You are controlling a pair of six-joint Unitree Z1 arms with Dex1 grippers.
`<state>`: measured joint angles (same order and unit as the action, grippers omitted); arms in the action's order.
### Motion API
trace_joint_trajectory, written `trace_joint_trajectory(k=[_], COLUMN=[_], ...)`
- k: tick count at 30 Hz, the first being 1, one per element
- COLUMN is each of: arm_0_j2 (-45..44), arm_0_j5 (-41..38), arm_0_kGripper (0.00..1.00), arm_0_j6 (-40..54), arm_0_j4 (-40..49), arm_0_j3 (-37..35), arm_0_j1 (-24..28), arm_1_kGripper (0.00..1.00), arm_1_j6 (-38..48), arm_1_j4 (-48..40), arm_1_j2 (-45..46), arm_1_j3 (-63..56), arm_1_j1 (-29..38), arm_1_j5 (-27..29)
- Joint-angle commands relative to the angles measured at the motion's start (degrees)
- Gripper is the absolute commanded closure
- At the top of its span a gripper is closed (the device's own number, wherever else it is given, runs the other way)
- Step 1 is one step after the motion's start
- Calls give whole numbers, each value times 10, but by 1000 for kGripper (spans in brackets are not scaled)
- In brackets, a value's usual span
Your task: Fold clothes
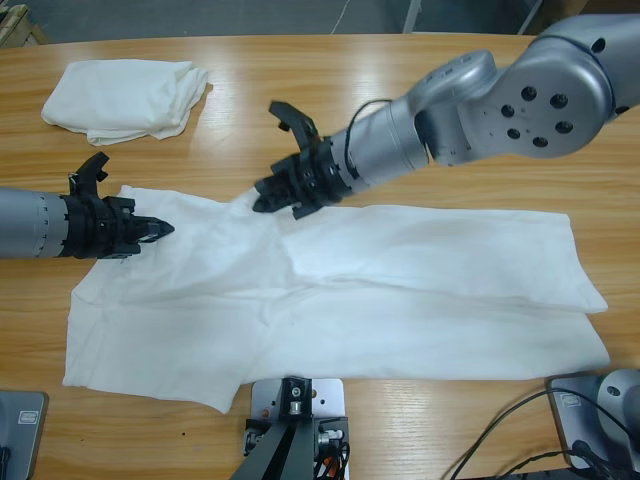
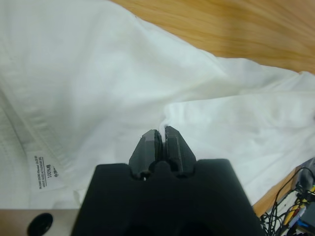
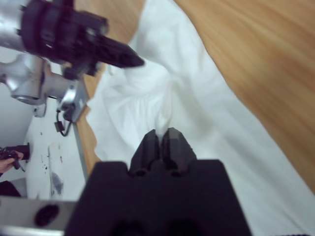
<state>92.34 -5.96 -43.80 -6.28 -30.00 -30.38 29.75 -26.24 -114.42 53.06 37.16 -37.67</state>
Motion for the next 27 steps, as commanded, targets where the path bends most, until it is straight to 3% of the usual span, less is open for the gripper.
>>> trace_joint_trajectory(k=[1,11,27], arm_0_j2=[-4,-6,3], arm_0_j5=[19,33,62], arm_0_kGripper=[1000,1000,1000], arm_0_j6=[-9,35,35], arm_0_j4=[-7,-7,-6], arm_0_j3=[2,-50,-38], arm_0_j1=[-13,-15,-10], arm_1_kGripper=[1000,1000,1000], arm_1_j6=[-8,-10,-12], arm_1_j4=[8,2,-53], arm_1_j2=[0,-3,-44], arm_1_j3=[-24,-32,-53], arm_1_j1=[3,3,3], arm_1_j5=[20,24,49])
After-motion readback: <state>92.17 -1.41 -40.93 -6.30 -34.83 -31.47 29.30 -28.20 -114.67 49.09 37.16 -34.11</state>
